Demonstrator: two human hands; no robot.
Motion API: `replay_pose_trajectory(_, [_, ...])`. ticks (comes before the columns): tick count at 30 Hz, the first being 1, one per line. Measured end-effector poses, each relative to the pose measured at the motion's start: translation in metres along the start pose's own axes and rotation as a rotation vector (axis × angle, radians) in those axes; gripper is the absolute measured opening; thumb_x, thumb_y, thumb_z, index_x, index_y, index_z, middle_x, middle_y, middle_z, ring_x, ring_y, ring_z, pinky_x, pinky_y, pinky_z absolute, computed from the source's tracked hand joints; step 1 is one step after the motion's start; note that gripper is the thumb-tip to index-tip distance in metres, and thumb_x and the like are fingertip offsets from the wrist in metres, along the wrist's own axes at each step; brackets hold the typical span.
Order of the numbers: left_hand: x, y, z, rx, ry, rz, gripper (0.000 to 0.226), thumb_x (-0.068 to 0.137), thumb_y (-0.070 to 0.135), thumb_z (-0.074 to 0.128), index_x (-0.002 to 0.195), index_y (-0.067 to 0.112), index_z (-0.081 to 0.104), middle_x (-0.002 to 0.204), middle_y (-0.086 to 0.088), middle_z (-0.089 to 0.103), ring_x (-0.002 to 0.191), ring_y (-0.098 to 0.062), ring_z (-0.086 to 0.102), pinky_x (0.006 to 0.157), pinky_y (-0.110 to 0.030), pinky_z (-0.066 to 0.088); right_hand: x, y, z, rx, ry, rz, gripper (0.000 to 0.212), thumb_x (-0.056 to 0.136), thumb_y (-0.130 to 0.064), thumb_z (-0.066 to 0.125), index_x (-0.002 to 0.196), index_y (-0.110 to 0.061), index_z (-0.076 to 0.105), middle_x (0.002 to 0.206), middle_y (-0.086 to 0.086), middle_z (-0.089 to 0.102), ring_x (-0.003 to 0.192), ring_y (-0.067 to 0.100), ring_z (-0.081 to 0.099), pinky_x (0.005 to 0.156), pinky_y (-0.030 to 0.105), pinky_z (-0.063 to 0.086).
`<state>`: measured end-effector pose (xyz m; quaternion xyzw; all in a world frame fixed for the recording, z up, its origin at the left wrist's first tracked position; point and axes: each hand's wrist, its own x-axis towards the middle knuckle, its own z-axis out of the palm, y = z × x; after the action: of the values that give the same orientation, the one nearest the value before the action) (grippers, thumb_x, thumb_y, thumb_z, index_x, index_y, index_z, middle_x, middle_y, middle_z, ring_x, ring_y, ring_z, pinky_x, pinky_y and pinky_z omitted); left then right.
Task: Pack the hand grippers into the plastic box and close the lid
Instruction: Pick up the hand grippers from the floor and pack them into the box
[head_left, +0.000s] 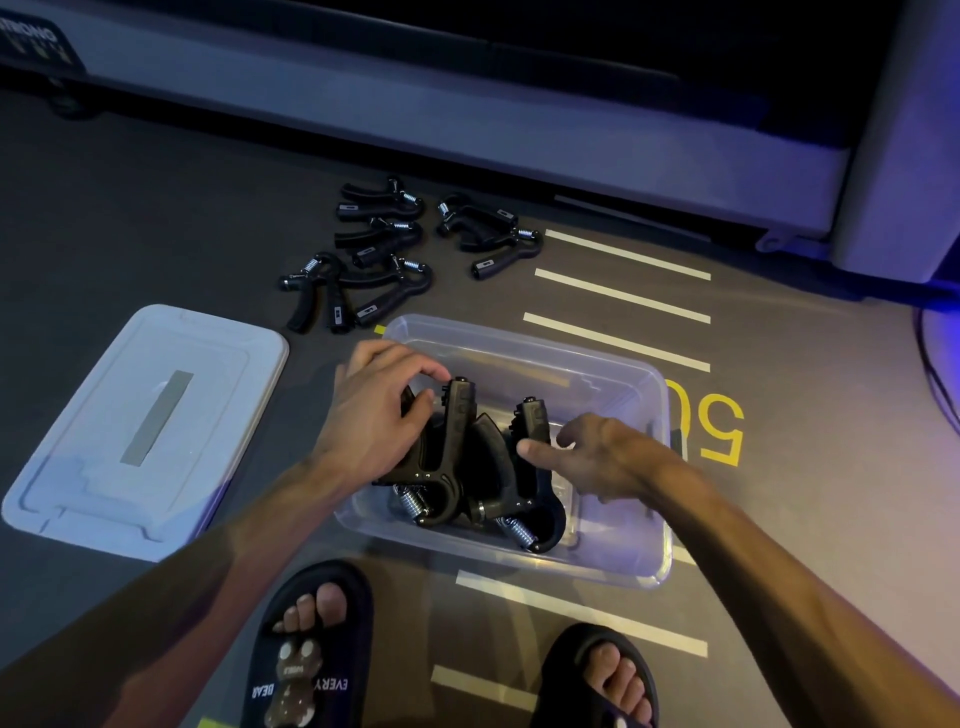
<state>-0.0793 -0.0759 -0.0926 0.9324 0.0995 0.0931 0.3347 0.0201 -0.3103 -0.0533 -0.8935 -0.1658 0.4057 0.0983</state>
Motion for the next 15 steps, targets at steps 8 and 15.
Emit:
replay_pose_trajectory(8, [0.016,-0.008,-0.004,-0.019,0.042,0.044,0.024,0.093,0.016,0.065,0.109,0.033,0.069,0.112,0.025,0.061,0.123,-0.012,0.041,0.108,-0.039,0.031,0.021,-0.005,-0.046,0.165,0.263,-0.157,0.039,0.090,-0.056,0.058,0.088,-0.019,0.070,0.083,0.007,0.075,0.078,0.027,0.072,0.076,0.046,0.060])
replay_pose_trajectory(15, [0.056,-0.021,-0.002,-0.085,0.074,0.050,0.020,0.097,0.015,0.062,0.108,0.028,0.071,0.114,0.013,0.061,0.116,-0.013,0.046,0.105,-0.025,0.032,0.087,-0.034,-0.083,0.489,0.415,-0.283,0.013,0.096,-0.014,0.054,0.096,-0.012,0.066,0.082,0.007,0.075,0.060,0.016,0.063,0.053,0.016,0.045])
